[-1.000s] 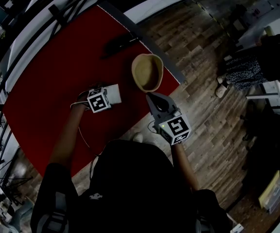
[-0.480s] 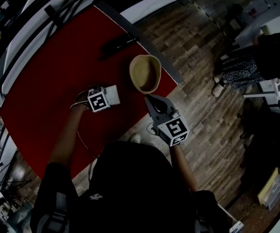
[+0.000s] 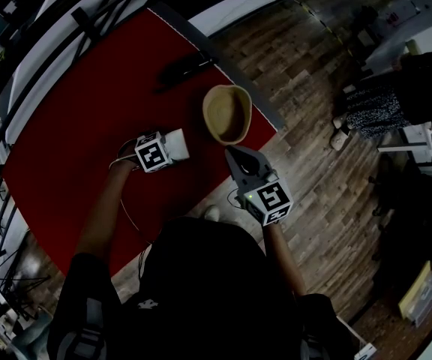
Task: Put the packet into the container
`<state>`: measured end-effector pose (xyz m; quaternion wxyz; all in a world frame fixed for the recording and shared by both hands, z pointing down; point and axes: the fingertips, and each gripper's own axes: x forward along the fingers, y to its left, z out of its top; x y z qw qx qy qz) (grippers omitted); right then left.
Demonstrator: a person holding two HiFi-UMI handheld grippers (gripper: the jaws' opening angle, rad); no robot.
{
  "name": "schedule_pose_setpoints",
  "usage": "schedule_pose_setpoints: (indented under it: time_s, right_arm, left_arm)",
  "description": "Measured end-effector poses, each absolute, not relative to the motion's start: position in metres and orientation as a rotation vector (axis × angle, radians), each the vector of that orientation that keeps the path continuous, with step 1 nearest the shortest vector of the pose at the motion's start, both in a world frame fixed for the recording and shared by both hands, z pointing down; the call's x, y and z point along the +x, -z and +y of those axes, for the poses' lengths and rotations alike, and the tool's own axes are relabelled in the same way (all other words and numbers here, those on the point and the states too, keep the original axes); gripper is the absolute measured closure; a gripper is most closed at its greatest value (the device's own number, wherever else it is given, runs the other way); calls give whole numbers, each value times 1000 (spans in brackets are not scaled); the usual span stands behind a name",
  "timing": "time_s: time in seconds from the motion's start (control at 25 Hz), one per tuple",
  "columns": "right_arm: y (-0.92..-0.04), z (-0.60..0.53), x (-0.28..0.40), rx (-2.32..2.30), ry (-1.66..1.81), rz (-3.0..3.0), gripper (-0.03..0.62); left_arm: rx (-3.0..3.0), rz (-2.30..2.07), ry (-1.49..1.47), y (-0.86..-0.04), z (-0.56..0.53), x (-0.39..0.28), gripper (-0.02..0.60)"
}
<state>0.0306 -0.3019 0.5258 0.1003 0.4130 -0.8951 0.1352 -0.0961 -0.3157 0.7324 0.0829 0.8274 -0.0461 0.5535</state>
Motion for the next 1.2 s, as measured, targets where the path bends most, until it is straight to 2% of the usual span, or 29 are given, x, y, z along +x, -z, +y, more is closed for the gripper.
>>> schedule_pose_setpoints:
  time_s: [0.76, 1.2]
  right_arm:
    - [-522, -285, 75, 1360, -406, -2601, 572]
    - [-525, -270, 112, 1492, -419, -2525, 572]
  left_arm:
    - [2682, -103, -1671, -650, -355, -18, 123]
    - [2743, -20, -1647, -640, -374, 54, 121]
